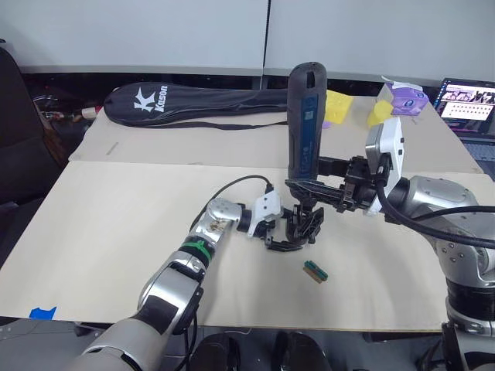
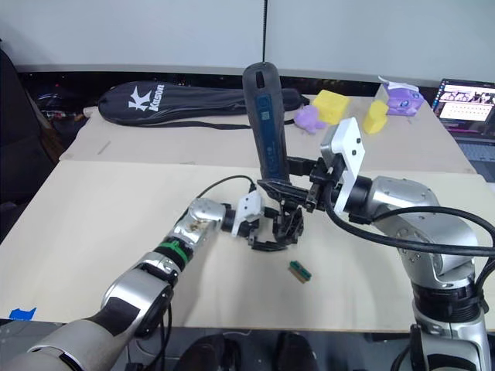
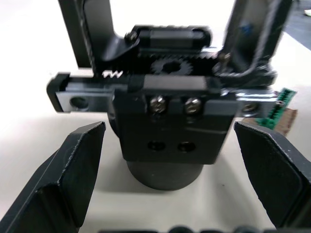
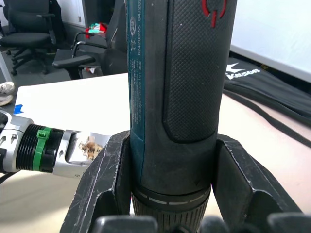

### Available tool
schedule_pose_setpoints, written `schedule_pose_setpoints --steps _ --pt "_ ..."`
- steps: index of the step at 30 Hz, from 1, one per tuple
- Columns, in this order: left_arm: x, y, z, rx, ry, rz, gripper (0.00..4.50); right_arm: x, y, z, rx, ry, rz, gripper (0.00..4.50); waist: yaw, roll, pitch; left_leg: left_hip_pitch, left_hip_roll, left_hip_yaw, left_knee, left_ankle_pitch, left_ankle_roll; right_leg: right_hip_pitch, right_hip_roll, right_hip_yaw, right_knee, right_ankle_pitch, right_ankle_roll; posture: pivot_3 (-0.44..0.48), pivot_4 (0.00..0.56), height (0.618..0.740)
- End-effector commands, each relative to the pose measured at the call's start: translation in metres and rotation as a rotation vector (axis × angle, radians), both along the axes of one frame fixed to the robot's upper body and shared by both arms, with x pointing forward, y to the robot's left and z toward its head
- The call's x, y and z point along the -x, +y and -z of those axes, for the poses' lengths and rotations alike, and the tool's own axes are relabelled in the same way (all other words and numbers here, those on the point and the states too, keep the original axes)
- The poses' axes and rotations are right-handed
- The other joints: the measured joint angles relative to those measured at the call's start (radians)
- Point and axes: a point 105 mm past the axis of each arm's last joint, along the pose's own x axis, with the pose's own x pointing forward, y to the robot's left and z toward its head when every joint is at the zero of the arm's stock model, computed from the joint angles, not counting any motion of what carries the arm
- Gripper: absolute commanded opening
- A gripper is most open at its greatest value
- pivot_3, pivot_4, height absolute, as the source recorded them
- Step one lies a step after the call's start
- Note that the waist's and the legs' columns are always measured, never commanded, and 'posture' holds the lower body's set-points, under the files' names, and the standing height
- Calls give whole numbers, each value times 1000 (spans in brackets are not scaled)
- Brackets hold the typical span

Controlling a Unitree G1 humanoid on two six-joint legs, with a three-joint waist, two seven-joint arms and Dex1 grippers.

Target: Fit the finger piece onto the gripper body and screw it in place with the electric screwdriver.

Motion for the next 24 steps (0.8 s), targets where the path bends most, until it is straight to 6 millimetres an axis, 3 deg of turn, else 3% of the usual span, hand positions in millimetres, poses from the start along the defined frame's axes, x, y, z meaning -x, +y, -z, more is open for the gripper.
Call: schedule_pose_setpoints --steps 1,4,11,17,24 --pt "-7 -9 -13 41 -13 -26 3629 7 -4 -7 -24 -60 0 1897 1 0 0 0 0 0 0 0 0 0 0 0 0 0 0 0 150 740" --pt "-7 -10 -12 37 -12 -30 2282 10 -6 1 -23 -36 -14 1897 3 0 0 0 0 0 0 0 0 1 -1 0 0 0 0 0 150 740" --pt "-9 -6 -9 15 -20 -32 2277 0 -16 18 -39 27 -9 1897 1 -1 -1 2 0 0 0 0 0 2 -1 0 0 0 0 0 150 740" --pt "-9 -4 -6 -2 -28 -32 2277 -14 -20 19 -116 40 21 1897 -1 -2 -1 3 0 0 0 0 0 2 -2 1 0 0 0 0 150 740" --pt "-9 -4 -5 -4 -31 -34 2277 -11 -27 50 -4 30 16 1897 0 -4 -3 5 0 -1 0 0 0 4 -2 1 0 0 0 0 150 740"
